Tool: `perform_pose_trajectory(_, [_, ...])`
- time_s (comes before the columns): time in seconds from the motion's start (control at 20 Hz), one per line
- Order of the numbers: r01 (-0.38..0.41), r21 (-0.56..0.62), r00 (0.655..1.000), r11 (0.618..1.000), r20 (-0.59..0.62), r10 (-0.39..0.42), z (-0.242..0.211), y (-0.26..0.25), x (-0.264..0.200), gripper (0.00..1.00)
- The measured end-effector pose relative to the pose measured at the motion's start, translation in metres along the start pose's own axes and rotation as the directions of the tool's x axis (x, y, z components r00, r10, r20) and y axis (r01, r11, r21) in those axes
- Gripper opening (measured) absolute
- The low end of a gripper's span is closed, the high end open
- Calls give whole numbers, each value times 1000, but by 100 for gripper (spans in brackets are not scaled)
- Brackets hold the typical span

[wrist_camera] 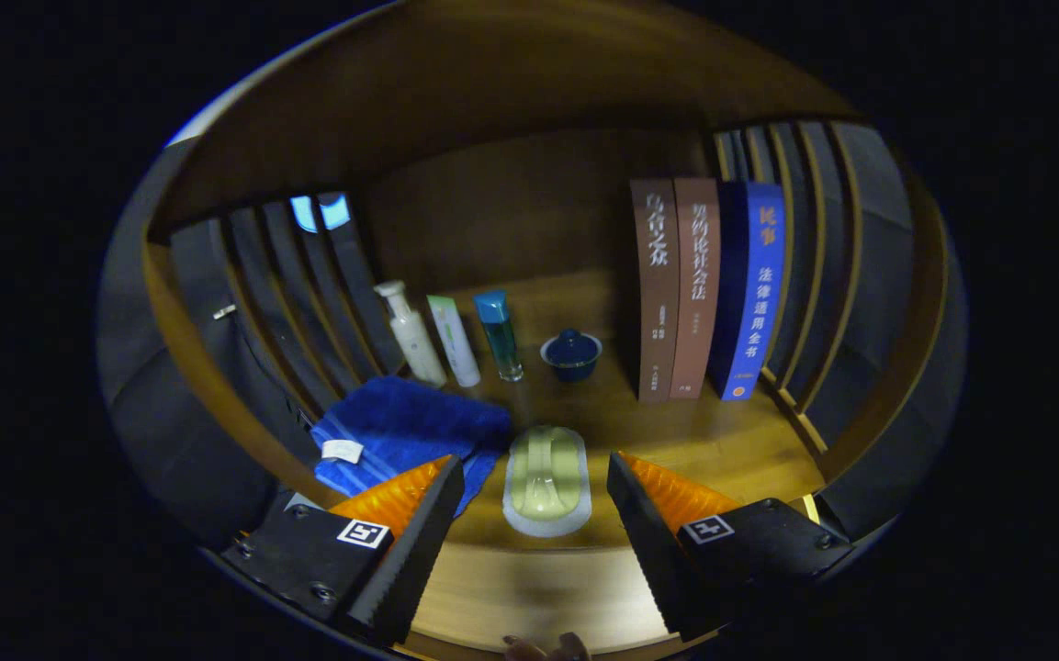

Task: Pull open the drawer, take out the items inside it, and place them on the countertop above the cabinet.

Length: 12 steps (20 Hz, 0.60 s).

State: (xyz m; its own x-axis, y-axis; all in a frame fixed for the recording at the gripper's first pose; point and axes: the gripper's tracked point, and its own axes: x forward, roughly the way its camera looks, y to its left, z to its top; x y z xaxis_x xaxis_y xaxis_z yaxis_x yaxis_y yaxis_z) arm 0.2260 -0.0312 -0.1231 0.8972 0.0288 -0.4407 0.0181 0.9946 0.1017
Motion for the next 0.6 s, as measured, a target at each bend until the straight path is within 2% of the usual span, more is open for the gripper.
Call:
perform_pose_trajectory(0.15, [-2, -30, 990, 1000, 143, 6, -7, 6, -57, 100])
perform_pose_trajectory(0.35, [8, -36, 967, 999, 255, 2, -50, 7, -118, 99])
perform_pose_trajectory(0.6, [15, -21, 960, 1000, 281, -8, -130, -1, -159, 99])
